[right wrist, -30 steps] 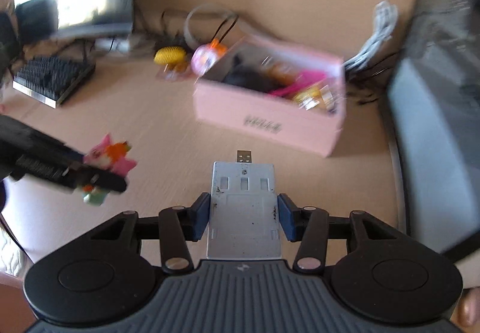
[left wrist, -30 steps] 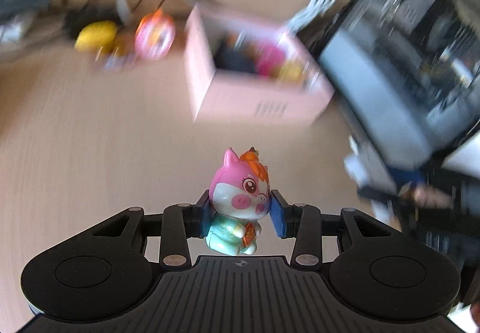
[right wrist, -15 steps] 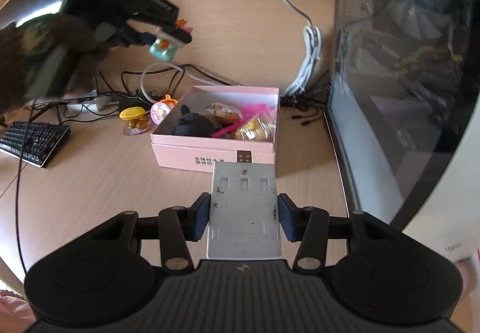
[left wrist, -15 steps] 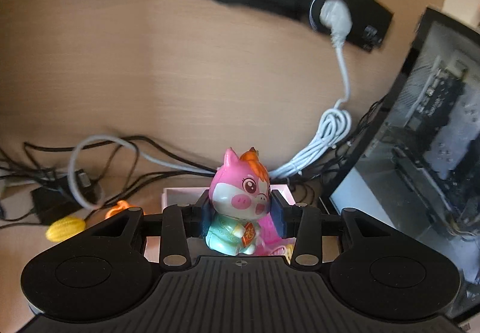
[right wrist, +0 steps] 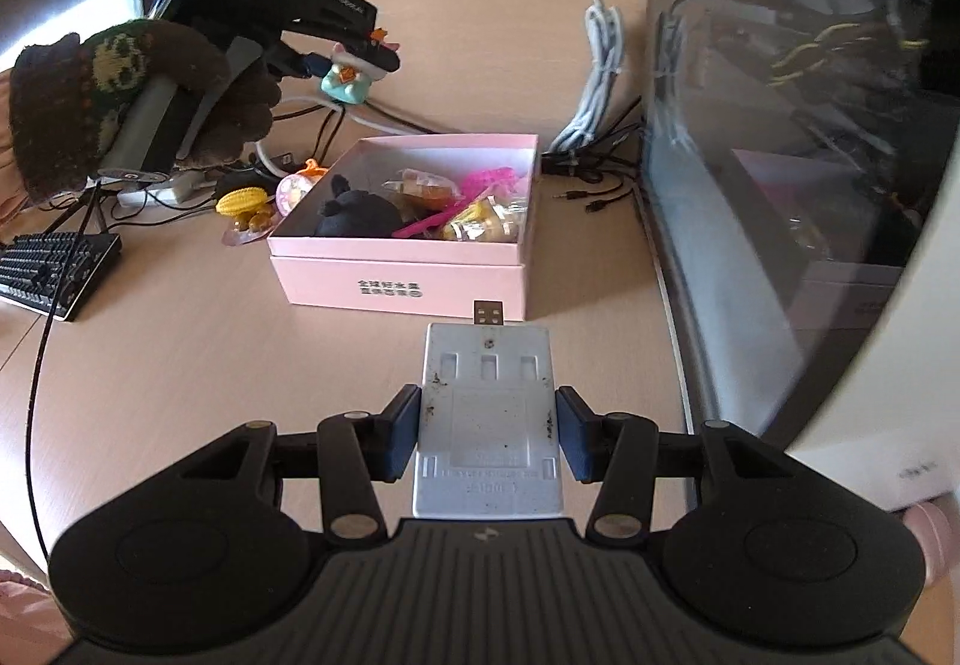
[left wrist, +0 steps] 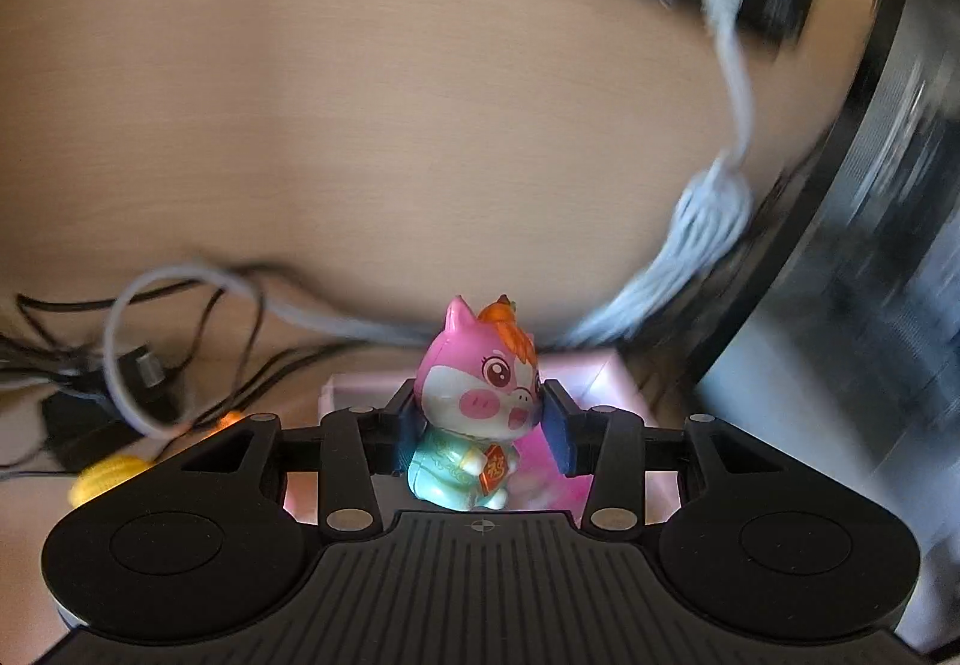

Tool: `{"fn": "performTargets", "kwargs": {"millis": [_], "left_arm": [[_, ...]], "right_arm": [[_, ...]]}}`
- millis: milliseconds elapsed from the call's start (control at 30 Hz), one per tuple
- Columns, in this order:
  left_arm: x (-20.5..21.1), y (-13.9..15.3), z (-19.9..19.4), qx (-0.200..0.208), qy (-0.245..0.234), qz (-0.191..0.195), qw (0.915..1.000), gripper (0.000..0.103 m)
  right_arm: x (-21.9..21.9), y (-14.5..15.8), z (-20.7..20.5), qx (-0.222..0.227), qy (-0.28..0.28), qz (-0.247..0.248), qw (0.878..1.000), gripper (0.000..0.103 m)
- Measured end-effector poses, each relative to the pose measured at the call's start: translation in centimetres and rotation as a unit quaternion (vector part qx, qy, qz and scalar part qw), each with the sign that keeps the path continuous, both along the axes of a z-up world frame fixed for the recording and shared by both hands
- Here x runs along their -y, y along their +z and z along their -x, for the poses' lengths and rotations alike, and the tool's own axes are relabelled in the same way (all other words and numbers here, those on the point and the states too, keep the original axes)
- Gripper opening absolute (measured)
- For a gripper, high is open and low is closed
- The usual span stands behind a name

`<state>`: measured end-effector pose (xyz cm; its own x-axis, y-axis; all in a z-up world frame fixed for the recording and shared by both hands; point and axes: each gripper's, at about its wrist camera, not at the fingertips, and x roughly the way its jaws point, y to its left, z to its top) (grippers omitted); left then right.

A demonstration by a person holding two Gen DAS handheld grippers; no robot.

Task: Organize objects
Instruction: 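Lower the pig figure into the pink box and open the left gripper, then lower the white adapter into the pink box with the right gripper while the left reaches the pink toy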

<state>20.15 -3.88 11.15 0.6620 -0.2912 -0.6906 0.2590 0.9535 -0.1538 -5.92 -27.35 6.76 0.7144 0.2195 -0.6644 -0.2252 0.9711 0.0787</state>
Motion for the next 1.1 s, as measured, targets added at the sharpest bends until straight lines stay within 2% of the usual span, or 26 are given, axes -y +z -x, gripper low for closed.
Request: {"fn": "performTargets", "kwargs": {"millis": [33, 67, 200, 267, 367, 467, 633, 800, 933, 1033, 1067, 1100], "left_arm": [[0.4, -0.8, -0.5, -0.024, -0.012, -0.01, 0.9996, 0.046], [0.4, -1.4, -0.6, -0.032, -0.017, -0.003, 0.9993, 0.046], [0.0, -4.4, -1.4, -0.073, 0.013, 0.017, 0.9971, 0.046], [-0.3, -5.2, -1.3, -0.078, 0.021, 0.02, 0.9965, 0.046], [-1.6, -4.7, -0.3, -0.038, 0.056, 0.048, 0.9965, 0.045], [-3.7, -3.4, 1.0, -0.002, 0.09, 0.093, 0.9916, 0.045], [-6.0, -1.4, 5.5, 0.015, 0.075, 0.109, 0.991, 0.045], [-7.7, -1.3, 11.8, -0.001, 0.036, 0.107, 0.9936, 0.045], [-7.9, -3.6, 15.9, -0.041, 0.002, 0.089, 0.9952, 0.045], [-8.3, -5.1, 17.9, -0.058, 0.006, 0.078, 0.9952, 0.045], [-8.7, -5.6, 18.4, -0.066, 0.013, 0.082, 0.9943, 0.045], [-9.3, -6.0, 19.0, -0.071, 0.019, 0.087, 0.9935, 0.045]], "right_arm": [[-0.3, -0.1, -0.3, -0.002, 0.006, -0.001, 1.0, 0.047], [-0.6, -0.1, -0.6, -0.003, 0.013, -0.001, 1.0, 0.047], [-2.0, 0.0, -1.0, -0.001, 0.035, 0.0, 0.999, 0.047], [-2.2, 0.0, -0.9, -0.003, 0.041, -0.003, 0.999, 0.047], [-2.2, -0.2, -0.7, -0.007, 0.042, -0.001, 0.999, 0.047], [-1.7, -0.6, -0.7, -0.017, 0.034, -0.002, 0.999, 0.047], [-1.0, -0.4, -1.1, -0.015, 0.03, -0.007, 0.999, 0.047], [-0.9, 2.6, -4.6, 0.019, 0.031, -0.033, 0.999, 0.047], [-1.8, 6.5, -8.8, 0.06, 0.023, -0.07, 0.995, 0.047], [-2.9, 8.2, -12.6, 0.073, 0.011, -0.1, 0.992, 0.048], [-3.2, 8.4, -14.0, 0.066, 0.009, -0.112, 0.991, 0.049], [-3.4, 8.4, -15.1, 0.056, 0.007, -0.122, 0.991, 0.057]]}}
